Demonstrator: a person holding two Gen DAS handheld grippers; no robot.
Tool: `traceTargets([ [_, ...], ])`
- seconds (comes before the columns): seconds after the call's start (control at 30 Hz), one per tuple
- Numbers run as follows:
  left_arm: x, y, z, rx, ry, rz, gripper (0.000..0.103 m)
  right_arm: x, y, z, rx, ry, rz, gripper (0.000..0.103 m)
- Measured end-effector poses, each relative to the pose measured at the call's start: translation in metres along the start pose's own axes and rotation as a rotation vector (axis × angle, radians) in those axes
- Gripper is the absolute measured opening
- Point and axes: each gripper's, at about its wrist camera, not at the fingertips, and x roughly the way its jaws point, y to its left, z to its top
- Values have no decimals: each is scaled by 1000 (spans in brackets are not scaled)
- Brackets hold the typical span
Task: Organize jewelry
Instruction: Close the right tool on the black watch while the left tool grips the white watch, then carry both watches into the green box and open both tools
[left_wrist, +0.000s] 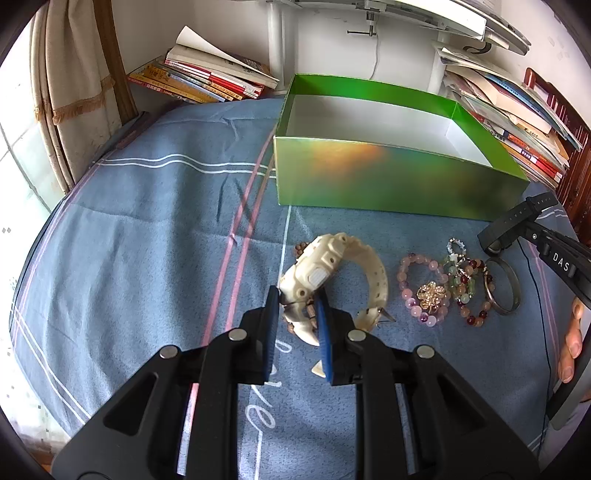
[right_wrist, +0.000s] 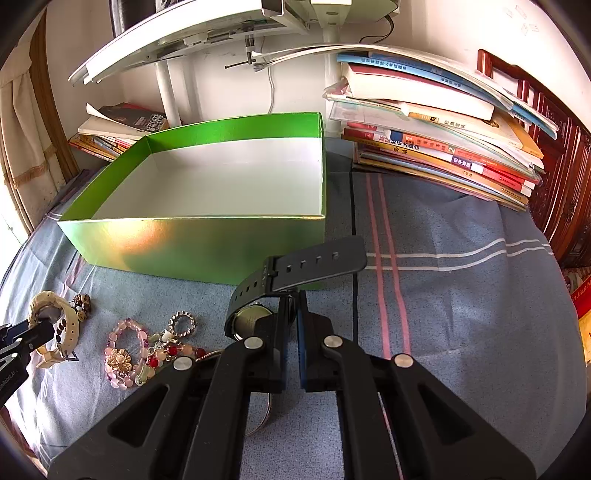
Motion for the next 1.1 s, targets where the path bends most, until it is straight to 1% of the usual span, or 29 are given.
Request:
traceTargets([
  [0.13,0,4,2,-14,0,3,20,-6,-6,2,34,-12,26,6],
  [0.2,2,5,2,-17,3,3,20,-8,-10,3,46,-23,25,6],
  [0.27,3,6,1,-17,8,1,20,-6,-9,4,38,-10,19,6],
  [0.3,4,6,1,-17,9,-2,20,-4,-8,4,37,2,21,9],
  [0.33,4,6,0,-15,10,-5,20,-2,-6,3,30,10,25,19],
  [0.4,5,6,-1,-13,11,-10,20,1,-3,2,20,11,15,33],
  [0.5,6,7,-2,-17,11,-18,21,5,1,2,4,-6,-19,34],
  [0.53,6,8,-2,-18,11,-21,21,6,2,2,-5,-5,-27,32],
  [0.57,7,8,-3,-18,12,-22,21,7,4,1,-14,-2,-28,24],
  [0.6,7,9,-3,-19,12,-24,21,9,4,1,-20,2,-28,6],
  [0.63,6,10,-3,-18,11,-24,21,8,4,1,-20,2,-27,4],
  [0.7,3,9,-3,-12,2,-22,21,4,2,2,-5,-3,-19,2],
  [0.8,-3,10,0,-11,-20,-24,21,-12,1,6,11,-27,-14,2],
  [0.9,-10,10,5,-3,-36,-38,21,-34,5,12,4,-60,17,2],
  [1.0,-16,8,17,5,-35,-81,21,-58,13,22,-22,-104,45,2],
  [1.1,-31,3,35,33,-81,-85,21,-74,21,39,-52,-148,57,2],
])
